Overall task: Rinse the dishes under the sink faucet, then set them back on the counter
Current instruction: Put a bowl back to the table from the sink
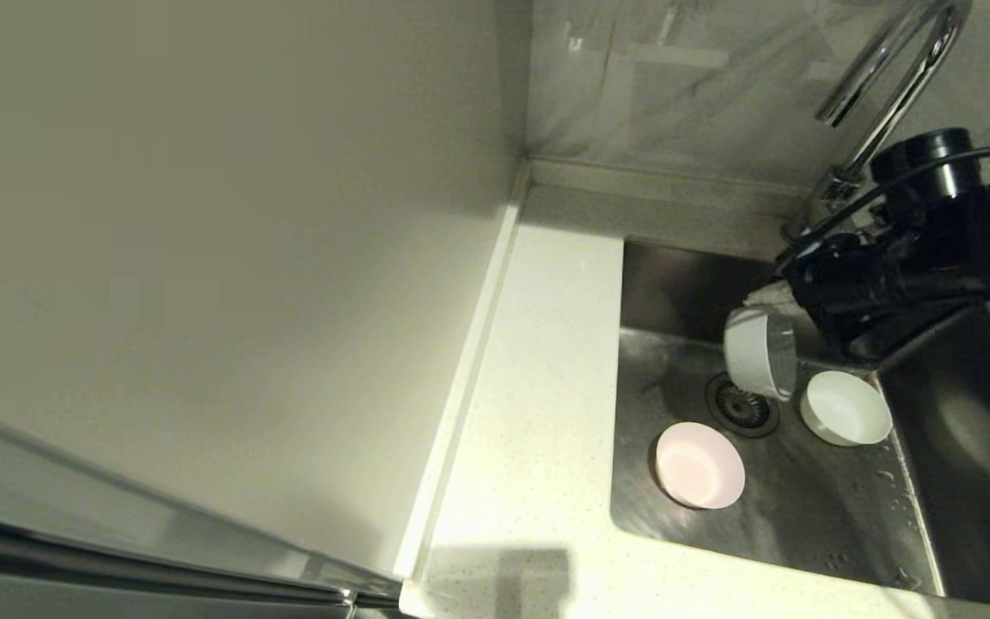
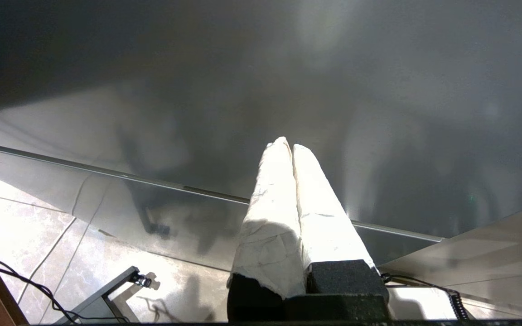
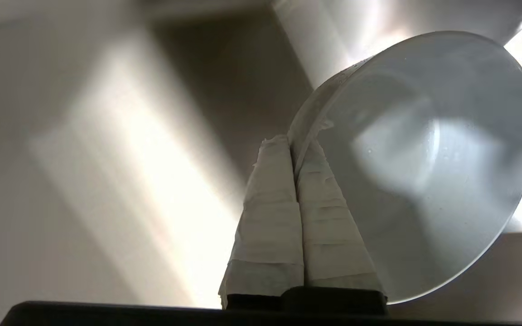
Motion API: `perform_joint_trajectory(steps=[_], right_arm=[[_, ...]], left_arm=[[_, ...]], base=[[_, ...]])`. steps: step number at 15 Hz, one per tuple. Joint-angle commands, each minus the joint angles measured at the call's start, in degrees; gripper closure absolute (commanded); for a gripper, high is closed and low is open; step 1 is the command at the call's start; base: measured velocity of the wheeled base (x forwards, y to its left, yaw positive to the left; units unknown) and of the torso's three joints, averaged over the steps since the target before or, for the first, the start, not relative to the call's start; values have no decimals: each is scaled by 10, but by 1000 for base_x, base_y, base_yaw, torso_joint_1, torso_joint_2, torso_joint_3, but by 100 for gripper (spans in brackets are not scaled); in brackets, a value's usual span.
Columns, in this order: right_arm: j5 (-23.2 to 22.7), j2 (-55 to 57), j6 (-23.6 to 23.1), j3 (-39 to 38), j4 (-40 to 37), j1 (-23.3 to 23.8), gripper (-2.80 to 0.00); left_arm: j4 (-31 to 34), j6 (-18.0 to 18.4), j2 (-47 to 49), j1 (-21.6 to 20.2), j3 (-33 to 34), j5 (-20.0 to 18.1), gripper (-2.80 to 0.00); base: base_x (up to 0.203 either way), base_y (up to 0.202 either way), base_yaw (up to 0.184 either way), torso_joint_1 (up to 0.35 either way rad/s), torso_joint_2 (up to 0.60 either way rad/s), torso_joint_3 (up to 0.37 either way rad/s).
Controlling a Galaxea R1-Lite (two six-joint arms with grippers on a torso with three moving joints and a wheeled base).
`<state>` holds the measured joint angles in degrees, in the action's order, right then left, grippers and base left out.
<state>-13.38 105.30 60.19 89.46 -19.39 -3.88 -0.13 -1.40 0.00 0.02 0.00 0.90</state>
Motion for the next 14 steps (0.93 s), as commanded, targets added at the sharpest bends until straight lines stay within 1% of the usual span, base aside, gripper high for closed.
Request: perform_joint_trajectory(steps=[1,2,3,4,5,6,7,9,10,11,13,14], right_arm=[[-156,-32,99,41,-15,10,0],[-244,-33,174,68,-20,27,0],[-338,-31,251,90,-21,54,0],[-411,-27,336,105,-10,82,0],[-449,-23,404,108,25,103,0],[-476,-21,441,93,61,116,0],[-490,-21,448,56,84,122,0],[-500,-22,449,-26,120,128,0],[-503,-25,447,-53,133,131,0],[-505,-31,447,-60,139,136,0],[-507,-54,445,-20,142,152,0],[-507,-66,438,-16,144,166,0]], left_arm=[[0,0,-2,0,0,0,0],[0,0,-2,1,0,0,0],[0,0,-2,0,0,1,0],[0,0,-2,0,0,0,0],[0,0,-2,0,0,0,0],[0,0,-2,0,0,0,0],[0,0,-2,0,0,0,0],[0,0,-2,0,0,0,0],[0,0,-2,0,0,0,0],[0,0,-2,1,0,0,0],[0,0,-2,0,0,0,0],[0,0,-2,0,0,1,0]], base=[[0,0,0,0,0,0],[0,0,0,0,0,0],[0,0,0,0,0,0],[0,0,0,0,0,0],[0,0,0,0,0,0],[0,0,0,0,0,0],[0,0,0,0,0,0],[0,0,0,0,0,0],[0,0,0,0,0,0],[0,0,0,0,0,0],[0,0,0,0,0,0],[0,0,0,0,0,0]])
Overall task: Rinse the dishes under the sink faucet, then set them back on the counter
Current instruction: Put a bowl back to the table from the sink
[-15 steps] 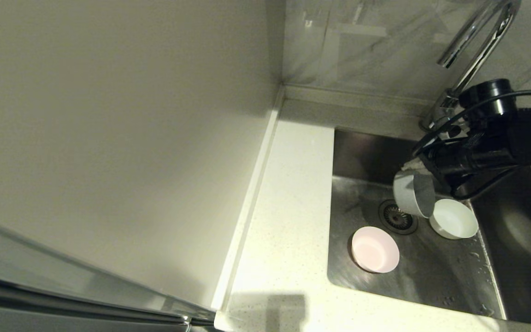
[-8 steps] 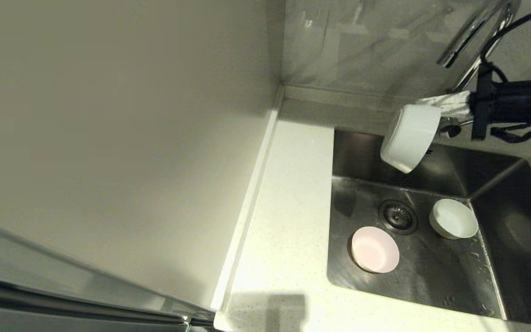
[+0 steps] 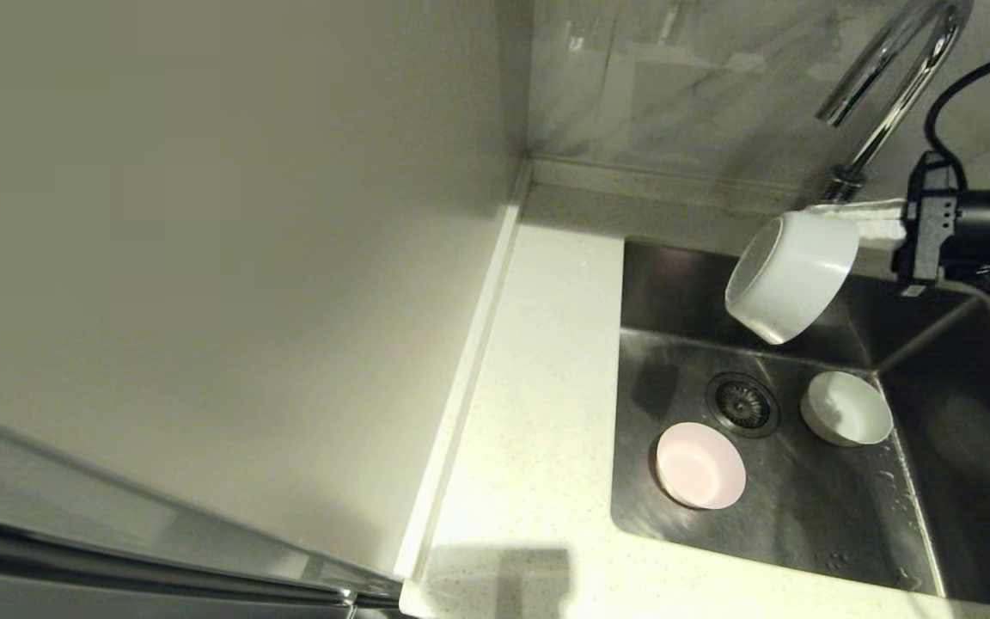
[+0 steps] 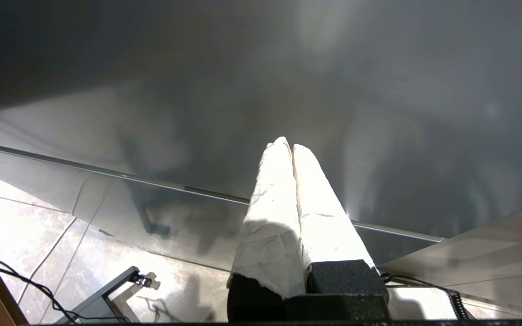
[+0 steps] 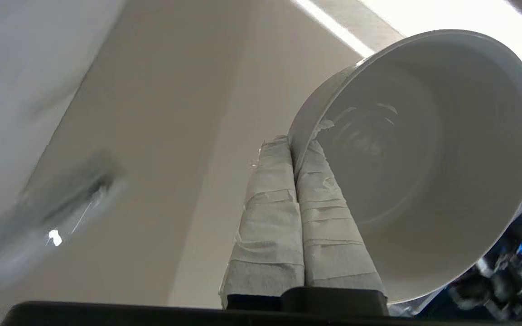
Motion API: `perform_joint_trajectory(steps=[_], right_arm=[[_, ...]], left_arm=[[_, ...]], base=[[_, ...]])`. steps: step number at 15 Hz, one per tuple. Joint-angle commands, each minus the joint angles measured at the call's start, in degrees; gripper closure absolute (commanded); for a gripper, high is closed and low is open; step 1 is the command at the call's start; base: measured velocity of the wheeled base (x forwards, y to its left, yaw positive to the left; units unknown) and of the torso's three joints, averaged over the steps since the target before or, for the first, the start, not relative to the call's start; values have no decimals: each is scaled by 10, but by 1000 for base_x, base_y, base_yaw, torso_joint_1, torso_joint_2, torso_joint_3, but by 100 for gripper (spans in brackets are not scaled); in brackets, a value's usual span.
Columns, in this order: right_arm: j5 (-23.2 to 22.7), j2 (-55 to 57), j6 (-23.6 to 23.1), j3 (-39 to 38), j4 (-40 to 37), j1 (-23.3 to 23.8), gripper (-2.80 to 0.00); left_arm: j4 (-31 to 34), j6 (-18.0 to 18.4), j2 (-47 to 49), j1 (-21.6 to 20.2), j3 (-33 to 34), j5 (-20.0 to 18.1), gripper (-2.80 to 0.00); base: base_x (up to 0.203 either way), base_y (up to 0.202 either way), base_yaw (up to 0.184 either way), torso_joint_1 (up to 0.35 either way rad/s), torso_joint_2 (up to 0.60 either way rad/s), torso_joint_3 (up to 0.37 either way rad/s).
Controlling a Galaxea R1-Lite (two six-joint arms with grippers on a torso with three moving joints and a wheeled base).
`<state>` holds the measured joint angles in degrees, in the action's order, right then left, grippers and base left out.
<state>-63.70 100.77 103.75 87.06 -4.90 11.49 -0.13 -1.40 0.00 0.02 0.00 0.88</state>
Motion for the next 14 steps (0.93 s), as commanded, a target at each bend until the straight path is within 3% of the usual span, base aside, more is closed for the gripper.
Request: perform_joint_trajectory(steps=[1,3,6,8,9,10,11,14], right_arm=[[-4,-29,-19,-11,-2,21,0],[-2,-51,-115,-90,-6,46,0],[42,-82,-386,-141,-50,97,0],[171,-95,-627,-141,-91,108,0],[284,-100,-740,-134,-106,113,0],[376,-103,-820,-115,-115,120,0],[434,-105,-885,-81,-122,132,0],[541,-91,-1039,-69,-99,164,0]], left_arm=[[0,0,-2,1,0,0,0],[0,0,-2,0,0,0,0],[0,0,-2,1,0,0,0],[0,0,-2,0,0,1,0],[0,0,-2,0,0,0,0],[0,0,-2,0,0,0,0],[0,0,-2,0,0,0,0],[0,0,-2,0,0,0,0]], base=[[0,0,0,0,0,0],[0,0,0,0,0,0],[0,0,0,0,0,0],[0,0,0,0,0,0],[0,0,0,0,0,0],[0,0,0,0,0,0],[0,0,0,0,0,0],[0,0,0,0,0,0]])
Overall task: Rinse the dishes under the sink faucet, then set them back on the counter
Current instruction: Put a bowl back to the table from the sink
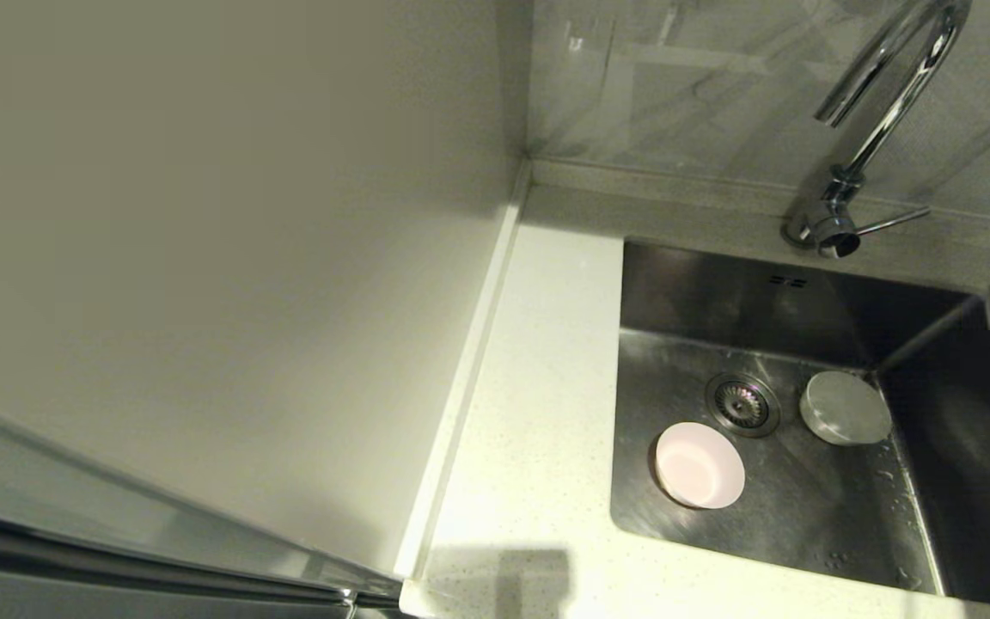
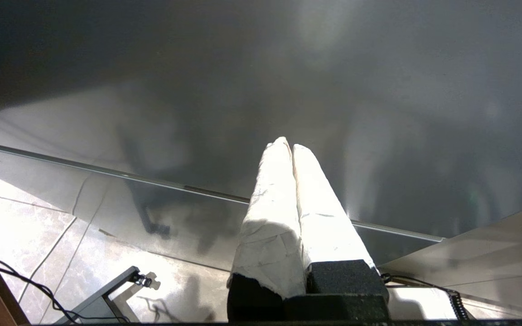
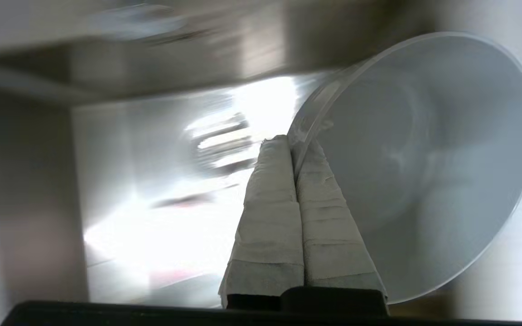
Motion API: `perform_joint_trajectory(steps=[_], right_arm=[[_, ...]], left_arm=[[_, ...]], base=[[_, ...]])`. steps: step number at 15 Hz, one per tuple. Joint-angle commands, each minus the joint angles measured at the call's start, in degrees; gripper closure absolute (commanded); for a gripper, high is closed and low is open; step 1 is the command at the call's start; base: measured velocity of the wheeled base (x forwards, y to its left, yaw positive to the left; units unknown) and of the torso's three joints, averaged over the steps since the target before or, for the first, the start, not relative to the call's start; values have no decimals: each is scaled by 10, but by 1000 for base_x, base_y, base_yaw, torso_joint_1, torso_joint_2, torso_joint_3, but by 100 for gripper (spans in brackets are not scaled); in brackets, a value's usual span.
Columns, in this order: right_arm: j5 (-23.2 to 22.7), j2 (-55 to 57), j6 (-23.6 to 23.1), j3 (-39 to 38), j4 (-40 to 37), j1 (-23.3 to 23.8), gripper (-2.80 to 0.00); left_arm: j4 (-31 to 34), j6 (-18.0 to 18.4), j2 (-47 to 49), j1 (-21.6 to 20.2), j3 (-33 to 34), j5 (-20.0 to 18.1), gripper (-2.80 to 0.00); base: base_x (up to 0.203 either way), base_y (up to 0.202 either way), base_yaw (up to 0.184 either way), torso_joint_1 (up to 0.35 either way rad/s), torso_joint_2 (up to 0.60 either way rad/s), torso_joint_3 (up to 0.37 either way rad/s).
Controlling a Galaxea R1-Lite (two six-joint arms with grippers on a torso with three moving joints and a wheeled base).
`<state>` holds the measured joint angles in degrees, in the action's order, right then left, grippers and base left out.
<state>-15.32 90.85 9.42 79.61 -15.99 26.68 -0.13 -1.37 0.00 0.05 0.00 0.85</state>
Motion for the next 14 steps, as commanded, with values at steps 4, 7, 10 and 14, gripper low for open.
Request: perform_joint_trajectory(steps=[4,7,10,14], right_arm=[[116,44,-167,5,63,39,0],[132,59,-190,5,58,75,0],[136,79,-246,2,58,121,0],[147,99,-250,-26,58,137,0]], left_arm=[[0,0,-2,0,0,0,0],[0,0,-2,0,0,0,0],[0,0,-2,0,0,0,0],[0,0,-2,0,0,1,0]], base=[[0,0,0,0,0,0],[0,0,0,0,0,0],[0,0,0,0,0,0],[0,0,0,0,0,0]])
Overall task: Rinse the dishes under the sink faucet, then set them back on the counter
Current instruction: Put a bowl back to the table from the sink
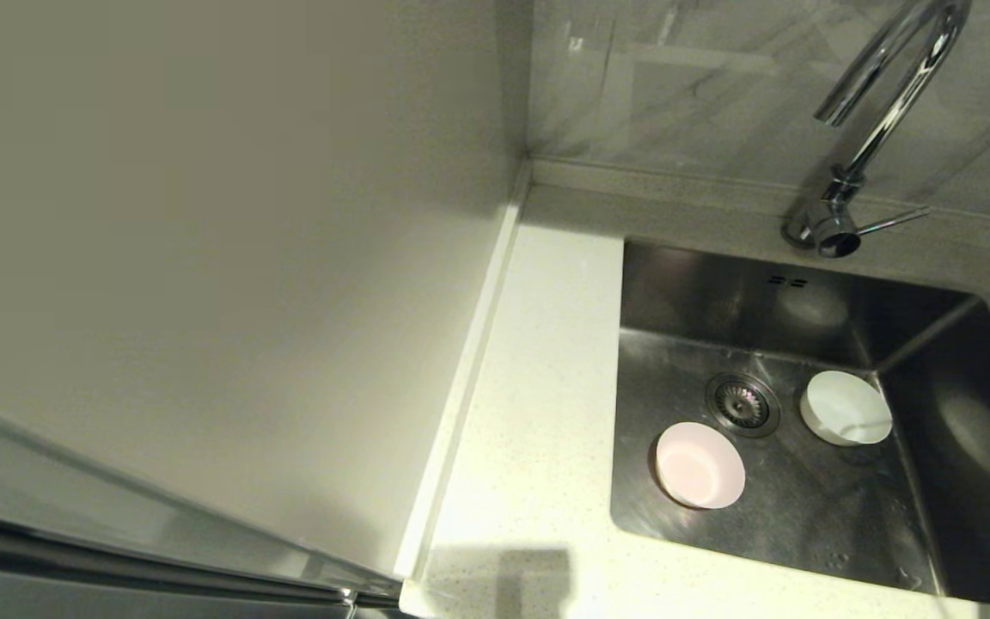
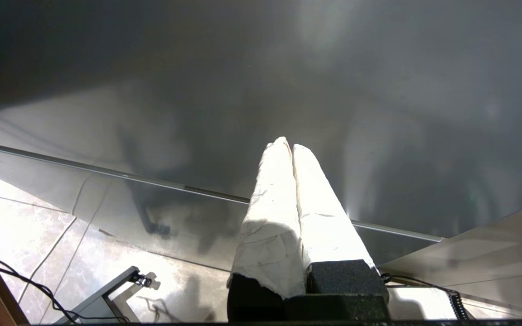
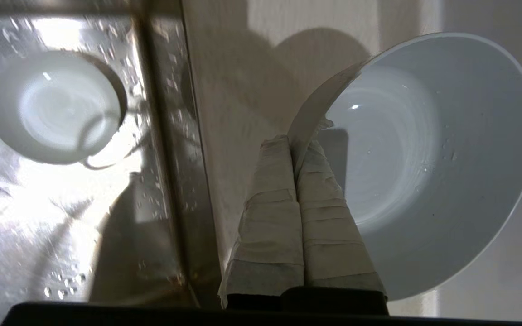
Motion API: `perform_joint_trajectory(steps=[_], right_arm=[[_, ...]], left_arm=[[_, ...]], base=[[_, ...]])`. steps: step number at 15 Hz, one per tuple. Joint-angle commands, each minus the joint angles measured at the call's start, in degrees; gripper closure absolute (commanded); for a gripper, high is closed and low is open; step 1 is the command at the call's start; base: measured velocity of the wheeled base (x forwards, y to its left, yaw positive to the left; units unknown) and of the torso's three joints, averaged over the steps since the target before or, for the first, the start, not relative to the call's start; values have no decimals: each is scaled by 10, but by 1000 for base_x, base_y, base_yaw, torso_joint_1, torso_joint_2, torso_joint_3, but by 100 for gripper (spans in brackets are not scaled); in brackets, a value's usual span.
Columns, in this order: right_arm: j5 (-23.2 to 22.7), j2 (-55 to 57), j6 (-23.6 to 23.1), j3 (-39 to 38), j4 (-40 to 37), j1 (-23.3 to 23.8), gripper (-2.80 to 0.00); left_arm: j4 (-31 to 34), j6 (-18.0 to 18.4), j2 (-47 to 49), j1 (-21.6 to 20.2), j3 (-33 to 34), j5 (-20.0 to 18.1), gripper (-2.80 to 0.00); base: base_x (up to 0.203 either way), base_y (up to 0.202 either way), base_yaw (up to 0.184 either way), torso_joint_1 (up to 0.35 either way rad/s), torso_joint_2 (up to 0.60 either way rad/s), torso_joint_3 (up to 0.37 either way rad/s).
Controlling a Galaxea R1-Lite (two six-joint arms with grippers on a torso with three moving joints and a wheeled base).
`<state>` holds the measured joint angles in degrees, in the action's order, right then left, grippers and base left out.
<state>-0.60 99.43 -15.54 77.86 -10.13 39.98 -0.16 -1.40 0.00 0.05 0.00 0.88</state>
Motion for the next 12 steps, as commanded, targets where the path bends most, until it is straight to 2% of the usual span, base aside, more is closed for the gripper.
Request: perform_joint_trajectory(steps=[1,10,11,12], right_arm=[[-1,18,0,-15,0,4,0],[0,56,0,-24,5,2,0],[0,56,0,-24,5,2,-280],[0,56,0,-22,5,2,-280]], left_arm=[[0,0,-2,0,0,0,0],[0,0,-2,0,0,0,0],[0,0,-2,0,0,0,0],[0,0,-2,0,0,0,0]], base=[[0,0,0,0,0,0],[0,0,0,0,0,0],[0,0,0,0,0,0],[0,0,0,0,0,0]])
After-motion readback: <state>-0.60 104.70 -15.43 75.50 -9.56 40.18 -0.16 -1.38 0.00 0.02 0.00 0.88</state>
